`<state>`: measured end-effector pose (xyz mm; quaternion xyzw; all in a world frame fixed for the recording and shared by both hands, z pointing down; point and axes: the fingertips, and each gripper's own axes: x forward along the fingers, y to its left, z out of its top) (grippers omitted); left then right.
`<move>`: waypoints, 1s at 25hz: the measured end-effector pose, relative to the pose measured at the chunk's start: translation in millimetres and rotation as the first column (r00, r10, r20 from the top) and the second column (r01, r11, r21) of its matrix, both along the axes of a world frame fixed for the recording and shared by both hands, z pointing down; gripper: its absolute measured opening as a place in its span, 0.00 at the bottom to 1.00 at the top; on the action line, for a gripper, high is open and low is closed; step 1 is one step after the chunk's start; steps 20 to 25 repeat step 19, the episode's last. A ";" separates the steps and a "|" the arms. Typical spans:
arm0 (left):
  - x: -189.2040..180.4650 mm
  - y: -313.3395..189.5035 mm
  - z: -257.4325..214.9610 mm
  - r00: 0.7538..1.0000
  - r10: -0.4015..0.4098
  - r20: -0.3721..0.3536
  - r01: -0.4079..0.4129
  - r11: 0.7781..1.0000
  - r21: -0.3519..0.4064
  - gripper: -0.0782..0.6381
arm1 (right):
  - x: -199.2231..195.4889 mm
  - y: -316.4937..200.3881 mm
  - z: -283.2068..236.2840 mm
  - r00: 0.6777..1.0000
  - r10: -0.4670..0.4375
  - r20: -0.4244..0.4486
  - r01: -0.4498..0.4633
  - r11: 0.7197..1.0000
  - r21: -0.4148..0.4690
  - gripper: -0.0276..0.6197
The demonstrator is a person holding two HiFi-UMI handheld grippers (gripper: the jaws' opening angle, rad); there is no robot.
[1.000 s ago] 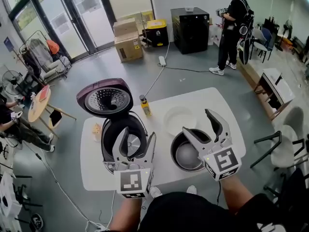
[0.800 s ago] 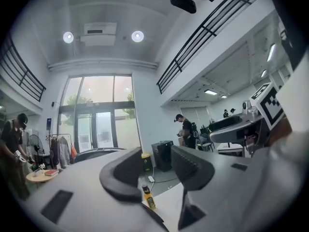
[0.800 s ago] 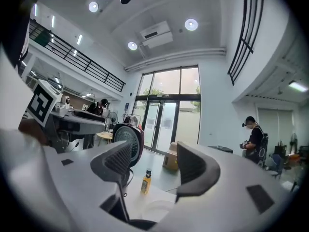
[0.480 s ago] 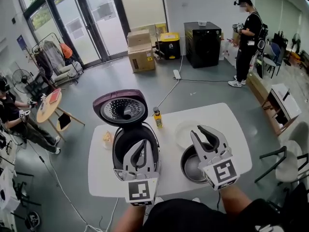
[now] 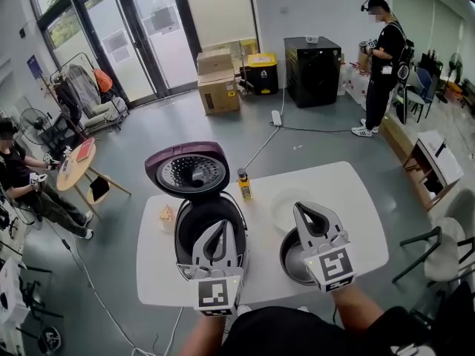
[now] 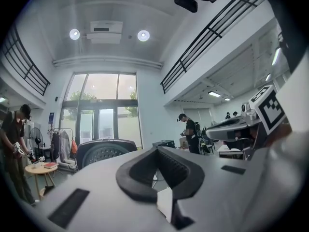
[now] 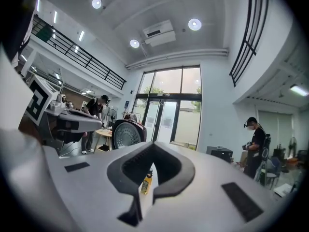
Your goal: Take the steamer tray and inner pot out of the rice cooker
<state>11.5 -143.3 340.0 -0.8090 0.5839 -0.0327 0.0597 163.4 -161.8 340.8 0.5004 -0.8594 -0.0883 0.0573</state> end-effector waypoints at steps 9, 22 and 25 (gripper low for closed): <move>12.1 -1.8 13.0 0.999 0.036 -0.011 -0.036 0.999 -0.034 0.11 | 2.6 -6.7 11.2 1.000 0.004 -0.015 -0.004 1.000 -0.018 0.04; 16.6 -7.8 15.4 0.999 0.047 -0.013 -0.047 0.998 -0.039 0.11 | 4.8 -9.3 8.4 1.000 0.006 0.010 -0.006 1.000 0.002 0.04; 16.6 -7.8 15.4 0.999 0.047 -0.013 -0.047 0.998 -0.039 0.11 | 4.8 -9.3 8.4 1.000 0.006 0.010 -0.006 1.000 0.002 0.04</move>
